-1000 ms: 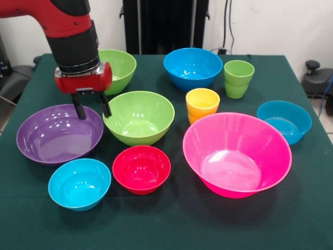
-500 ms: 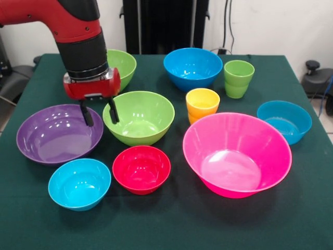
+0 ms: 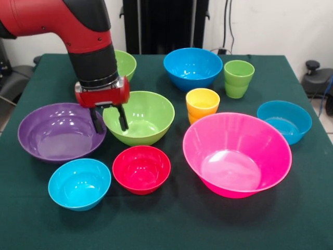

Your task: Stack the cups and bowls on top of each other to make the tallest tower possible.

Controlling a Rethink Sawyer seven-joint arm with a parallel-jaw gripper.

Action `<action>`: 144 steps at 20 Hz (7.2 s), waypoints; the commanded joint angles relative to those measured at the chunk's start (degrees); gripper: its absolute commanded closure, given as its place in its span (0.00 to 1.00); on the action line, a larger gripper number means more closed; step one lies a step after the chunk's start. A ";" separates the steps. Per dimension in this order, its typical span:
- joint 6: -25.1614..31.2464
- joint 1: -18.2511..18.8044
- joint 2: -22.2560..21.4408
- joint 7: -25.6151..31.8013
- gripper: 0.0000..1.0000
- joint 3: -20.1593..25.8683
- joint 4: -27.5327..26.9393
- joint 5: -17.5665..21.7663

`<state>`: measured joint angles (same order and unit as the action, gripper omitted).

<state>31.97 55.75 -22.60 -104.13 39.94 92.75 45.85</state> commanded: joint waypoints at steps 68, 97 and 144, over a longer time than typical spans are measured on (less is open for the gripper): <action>8.94 -0.16 -7.84 11.85 0.00 1.12 0.08 -3.95; 11.75 -6.86 -8.02 7.14 0.00 -1.04 -3.59 -5.71; 6.66 -7.68 -2.94 7.73 0.00 -3.94 -10.44 -2.53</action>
<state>41.52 49.03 -28.86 -104.13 39.31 82.46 38.06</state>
